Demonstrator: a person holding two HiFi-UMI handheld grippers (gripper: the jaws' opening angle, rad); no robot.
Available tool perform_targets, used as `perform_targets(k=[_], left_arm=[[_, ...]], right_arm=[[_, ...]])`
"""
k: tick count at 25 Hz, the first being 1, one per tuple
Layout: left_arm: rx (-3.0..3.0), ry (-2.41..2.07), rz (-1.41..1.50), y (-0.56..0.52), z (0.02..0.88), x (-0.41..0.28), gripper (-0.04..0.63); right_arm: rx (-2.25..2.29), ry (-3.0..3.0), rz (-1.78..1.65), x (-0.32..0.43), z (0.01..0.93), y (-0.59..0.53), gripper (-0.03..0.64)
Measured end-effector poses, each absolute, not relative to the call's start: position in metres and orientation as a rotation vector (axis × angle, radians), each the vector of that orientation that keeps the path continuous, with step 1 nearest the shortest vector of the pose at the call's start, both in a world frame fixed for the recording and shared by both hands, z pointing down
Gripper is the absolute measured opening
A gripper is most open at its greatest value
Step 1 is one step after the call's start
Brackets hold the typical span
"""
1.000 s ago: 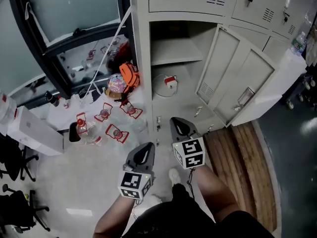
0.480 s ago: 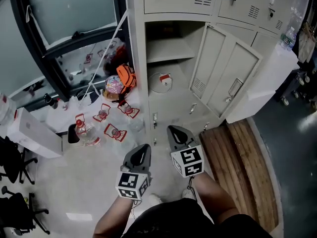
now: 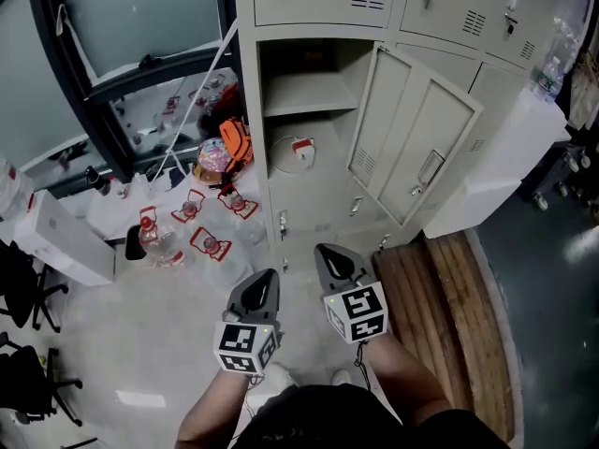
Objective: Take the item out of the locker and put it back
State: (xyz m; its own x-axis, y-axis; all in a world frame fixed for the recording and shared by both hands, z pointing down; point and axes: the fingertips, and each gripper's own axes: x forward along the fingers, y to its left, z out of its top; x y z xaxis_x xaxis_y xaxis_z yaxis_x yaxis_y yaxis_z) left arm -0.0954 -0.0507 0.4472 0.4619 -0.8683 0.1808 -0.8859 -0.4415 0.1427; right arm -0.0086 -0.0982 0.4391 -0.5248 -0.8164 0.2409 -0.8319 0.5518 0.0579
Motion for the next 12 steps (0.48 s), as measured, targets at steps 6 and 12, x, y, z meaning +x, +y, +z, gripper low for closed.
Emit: perform_targets(k=[6,12], left_arm=[[2.461,-1.557,0.125,-0.039,0.447,-0.059,0.011],[2.447,-1.590,0.137,-0.024,0.448,-0.023,0.011]], right_arm=[[1.321,-2.595,0.116,0.022,0.438,-0.086,0.000],[1.272,-2.635,0.141,0.052,0.441,-0.071,0.000]])
